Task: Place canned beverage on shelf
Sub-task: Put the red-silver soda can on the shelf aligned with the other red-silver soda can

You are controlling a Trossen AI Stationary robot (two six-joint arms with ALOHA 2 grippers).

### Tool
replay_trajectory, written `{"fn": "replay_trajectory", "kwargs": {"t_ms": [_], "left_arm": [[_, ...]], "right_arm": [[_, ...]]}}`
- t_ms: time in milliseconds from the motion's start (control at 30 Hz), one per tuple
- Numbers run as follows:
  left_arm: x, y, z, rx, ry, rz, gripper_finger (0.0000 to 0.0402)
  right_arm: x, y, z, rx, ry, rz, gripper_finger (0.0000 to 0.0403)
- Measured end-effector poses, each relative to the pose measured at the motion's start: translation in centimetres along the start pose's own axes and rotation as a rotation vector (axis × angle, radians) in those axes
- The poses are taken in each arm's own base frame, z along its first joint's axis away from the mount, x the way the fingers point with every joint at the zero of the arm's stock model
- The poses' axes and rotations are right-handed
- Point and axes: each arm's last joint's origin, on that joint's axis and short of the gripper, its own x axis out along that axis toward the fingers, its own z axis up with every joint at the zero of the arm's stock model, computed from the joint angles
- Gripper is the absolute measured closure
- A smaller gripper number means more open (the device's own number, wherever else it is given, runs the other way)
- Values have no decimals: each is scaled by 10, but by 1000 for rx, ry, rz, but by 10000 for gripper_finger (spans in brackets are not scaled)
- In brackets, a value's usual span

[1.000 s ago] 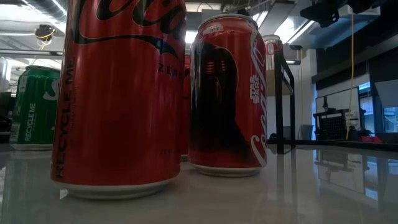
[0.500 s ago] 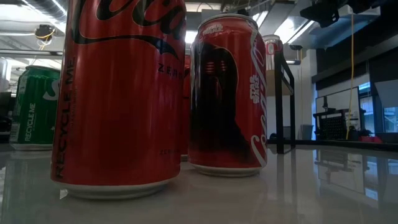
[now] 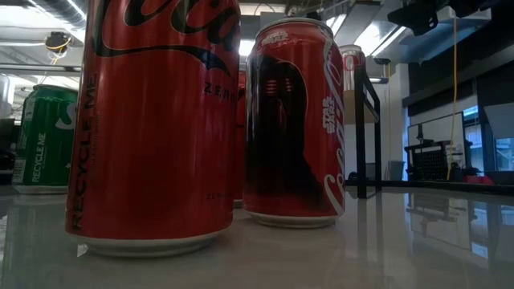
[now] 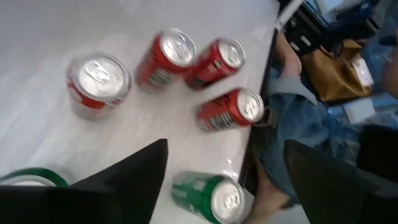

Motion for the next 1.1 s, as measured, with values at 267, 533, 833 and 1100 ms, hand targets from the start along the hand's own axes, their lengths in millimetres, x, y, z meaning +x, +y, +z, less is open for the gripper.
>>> {"fn": "replay_trajectory", "kwargs": {"t_ms": [267, 533, 833, 1100], "left_arm": [[0, -7, -7, -100, 71, -65, 63], [0, -9, -20, -222, 159, -32, 67], [0, -9, -46, -402, 294, 109, 67], [21, -12, -71, -443, 488, 314, 67]], "right_arm": [[0, 0, 0, 0, 0, 0, 11], [0, 0, 0, 0, 0, 0, 11], [0, 0, 0, 0, 0, 0, 11], [0, 0, 0, 0, 0, 0, 11]]}}
